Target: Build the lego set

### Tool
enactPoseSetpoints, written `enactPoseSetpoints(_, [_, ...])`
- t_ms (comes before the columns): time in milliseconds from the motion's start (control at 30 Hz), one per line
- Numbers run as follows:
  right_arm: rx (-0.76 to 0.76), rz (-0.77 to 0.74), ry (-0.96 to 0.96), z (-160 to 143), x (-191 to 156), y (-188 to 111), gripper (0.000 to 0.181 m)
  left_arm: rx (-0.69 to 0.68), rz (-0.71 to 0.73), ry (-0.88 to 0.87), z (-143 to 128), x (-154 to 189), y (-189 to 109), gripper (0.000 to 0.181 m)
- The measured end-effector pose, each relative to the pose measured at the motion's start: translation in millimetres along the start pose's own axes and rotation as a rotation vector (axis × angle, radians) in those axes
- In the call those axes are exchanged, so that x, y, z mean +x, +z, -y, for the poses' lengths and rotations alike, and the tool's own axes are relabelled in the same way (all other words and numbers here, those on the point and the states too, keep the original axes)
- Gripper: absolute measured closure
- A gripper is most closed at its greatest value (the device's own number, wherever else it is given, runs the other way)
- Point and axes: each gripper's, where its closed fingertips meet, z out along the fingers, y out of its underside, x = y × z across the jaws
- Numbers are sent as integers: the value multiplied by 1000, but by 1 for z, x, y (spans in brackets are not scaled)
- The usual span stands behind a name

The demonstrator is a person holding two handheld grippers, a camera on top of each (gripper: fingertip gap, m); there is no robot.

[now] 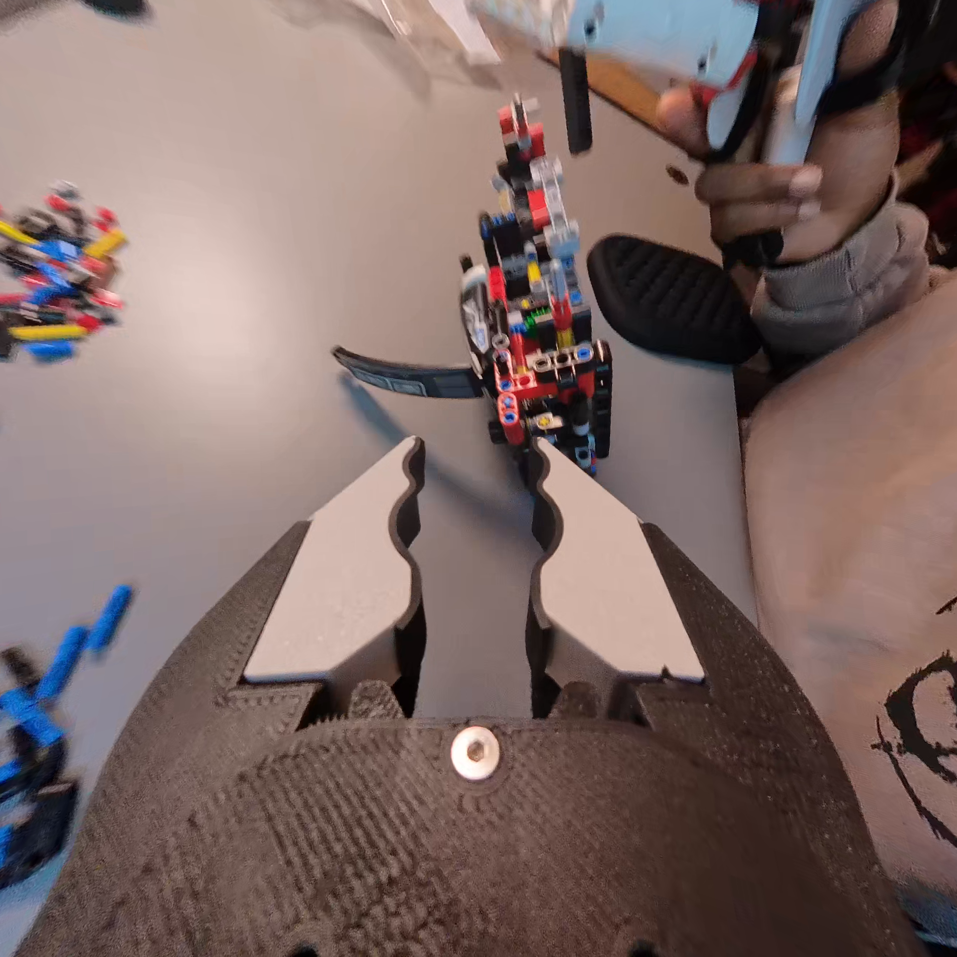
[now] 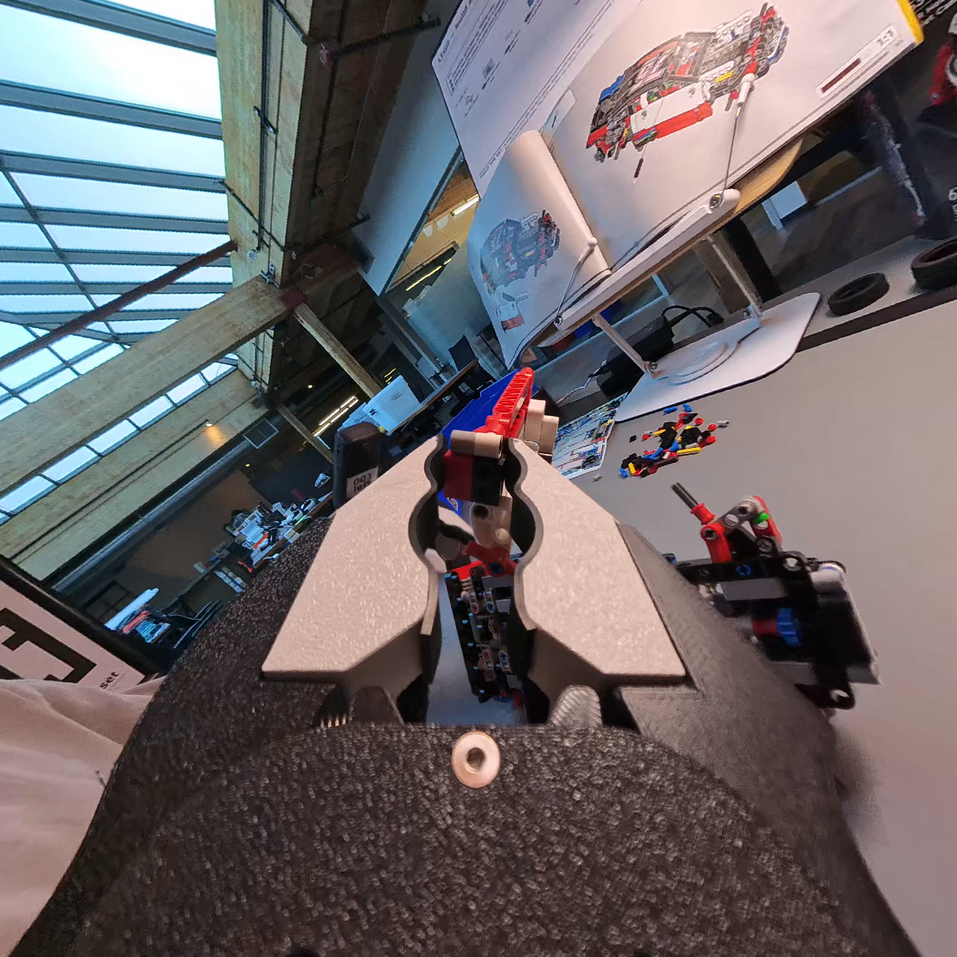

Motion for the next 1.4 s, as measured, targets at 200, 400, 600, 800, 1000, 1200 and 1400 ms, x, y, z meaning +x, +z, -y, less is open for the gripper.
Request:
enactPoseSetpoints(200, [0,19,-33,-19,-12,29,162,280,34,89,94,61,-6,149])
enactPoseSetpoints(400, [65,-55,-609,-38,-34,48,162,477,-324,-472,131,81,34,119])
enactPoseSetpoints(600, [137,-119,-1196,-49,-54,53,163,553,-362,-554,149,70,37,131])
enactPoseSetpoints(800, [-20,10,-963,-59,-54,51,143,436,-254,-422,143,46,37,133])
enactPoseSetpoints(1000, [-386,259,-1058,-3,-56,37,141,-142,-102,-91,109,14,32,133])
enactPoseSetpoints(1200, [-727,433,-1592,-16,-21,75,136,-627,-150,118,95,36,40,134])
enactPoseSetpoints(1400, [-636,524,-1657,-49,-4,86,169,-732,-187,133,80,31,48,135])
